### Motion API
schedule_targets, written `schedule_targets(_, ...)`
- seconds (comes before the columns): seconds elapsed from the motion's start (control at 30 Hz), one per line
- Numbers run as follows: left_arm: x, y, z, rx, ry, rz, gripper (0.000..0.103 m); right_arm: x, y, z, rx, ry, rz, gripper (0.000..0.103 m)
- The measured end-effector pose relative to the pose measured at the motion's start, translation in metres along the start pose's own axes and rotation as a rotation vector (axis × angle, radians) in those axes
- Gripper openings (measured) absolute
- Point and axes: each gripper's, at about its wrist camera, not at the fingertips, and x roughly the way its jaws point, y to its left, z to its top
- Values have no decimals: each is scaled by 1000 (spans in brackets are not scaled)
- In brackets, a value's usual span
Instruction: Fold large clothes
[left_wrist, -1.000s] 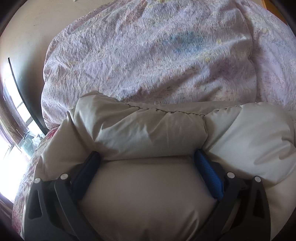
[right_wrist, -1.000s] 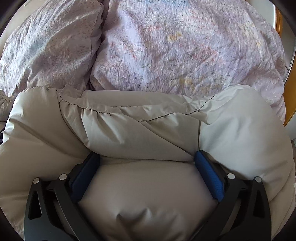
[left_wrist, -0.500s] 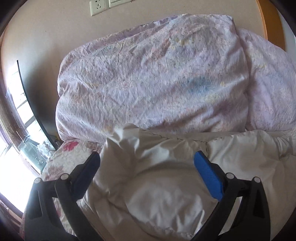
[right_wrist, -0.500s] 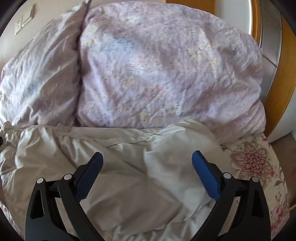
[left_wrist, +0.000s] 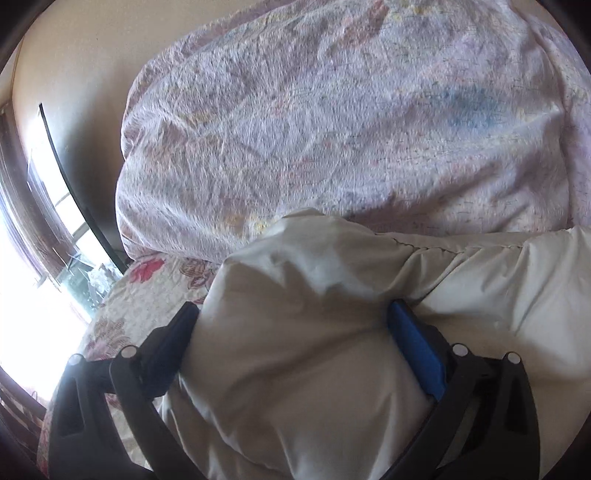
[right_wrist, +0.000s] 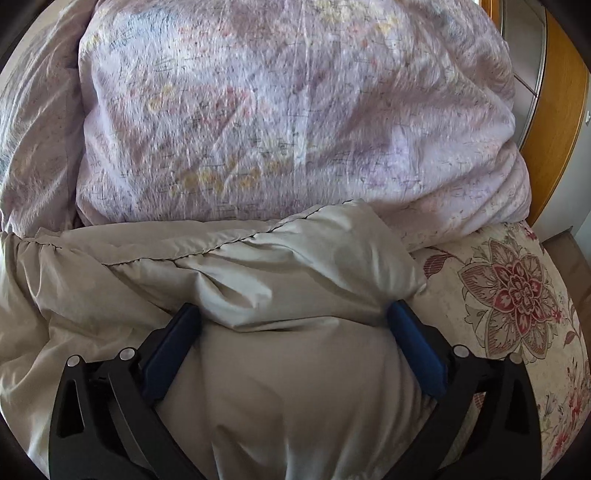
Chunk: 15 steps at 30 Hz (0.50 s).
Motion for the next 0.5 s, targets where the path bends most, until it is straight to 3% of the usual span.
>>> schedule_targets(0.17,21,9,0,-56,81,-80,101,11,-3,1,-1,25,-5,102)
schedule_targets(0.5,41,30,-4,-160,141,-222,101,18,-7,0,29,42,46,102)
